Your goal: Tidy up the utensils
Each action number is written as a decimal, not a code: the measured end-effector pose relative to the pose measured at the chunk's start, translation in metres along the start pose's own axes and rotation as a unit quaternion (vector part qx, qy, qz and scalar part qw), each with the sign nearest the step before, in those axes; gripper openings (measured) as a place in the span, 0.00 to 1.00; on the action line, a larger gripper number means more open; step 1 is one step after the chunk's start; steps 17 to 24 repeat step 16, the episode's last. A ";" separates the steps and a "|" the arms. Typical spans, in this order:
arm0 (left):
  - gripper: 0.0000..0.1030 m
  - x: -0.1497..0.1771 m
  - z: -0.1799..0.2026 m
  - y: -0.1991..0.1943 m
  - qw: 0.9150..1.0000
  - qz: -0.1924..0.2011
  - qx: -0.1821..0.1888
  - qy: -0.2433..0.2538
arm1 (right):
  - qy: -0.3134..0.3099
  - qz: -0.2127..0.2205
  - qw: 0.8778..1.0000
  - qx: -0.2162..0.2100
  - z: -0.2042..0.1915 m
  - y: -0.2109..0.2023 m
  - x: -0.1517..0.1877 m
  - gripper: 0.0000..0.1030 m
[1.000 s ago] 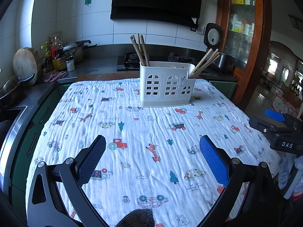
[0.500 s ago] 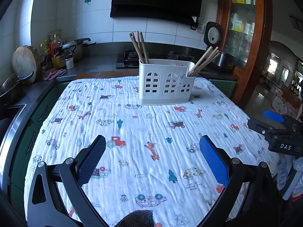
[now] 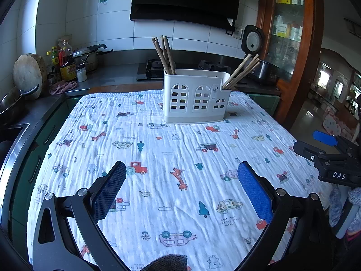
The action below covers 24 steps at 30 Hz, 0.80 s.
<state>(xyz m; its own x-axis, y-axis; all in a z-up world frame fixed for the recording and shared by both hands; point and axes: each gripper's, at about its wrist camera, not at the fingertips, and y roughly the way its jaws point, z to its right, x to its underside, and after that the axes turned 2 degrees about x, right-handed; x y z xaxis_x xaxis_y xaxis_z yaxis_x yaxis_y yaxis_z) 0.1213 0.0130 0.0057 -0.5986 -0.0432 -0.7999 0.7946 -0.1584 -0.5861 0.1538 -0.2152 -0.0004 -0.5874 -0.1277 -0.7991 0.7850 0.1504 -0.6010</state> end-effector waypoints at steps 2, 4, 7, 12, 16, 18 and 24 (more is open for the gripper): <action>0.95 0.001 0.000 -0.001 1.000 0.004 0.004 -0.001 | 0.000 0.000 1.000 0.000 0.000 0.000 0.000 0.93; 0.95 0.001 0.000 -0.001 1.000 0.008 0.000 -0.001 | 0.000 0.000 1.000 0.000 0.000 0.000 0.000 0.93; 0.95 0.001 0.001 -0.001 1.000 0.009 -0.004 0.004 | -0.001 -0.001 1.000 0.000 0.000 0.000 0.001 0.93; 0.95 0.002 0.000 0.001 1.000 0.001 -0.010 0.005 | 0.000 -0.002 1.000 0.000 0.002 0.001 0.003 0.93; 0.95 0.004 -0.001 0.003 1.000 -0.004 -0.009 0.004 | -0.001 -0.003 1.000 0.002 0.002 0.002 0.003 0.93; 0.95 0.004 -0.001 0.003 1.000 -0.004 -0.009 0.004 | -0.001 -0.003 1.000 0.002 0.002 0.002 0.003 0.93; 0.95 0.004 -0.001 0.003 1.000 -0.004 -0.009 0.004 | -0.001 -0.003 1.000 0.002 0.002 0.002 0.003 0.93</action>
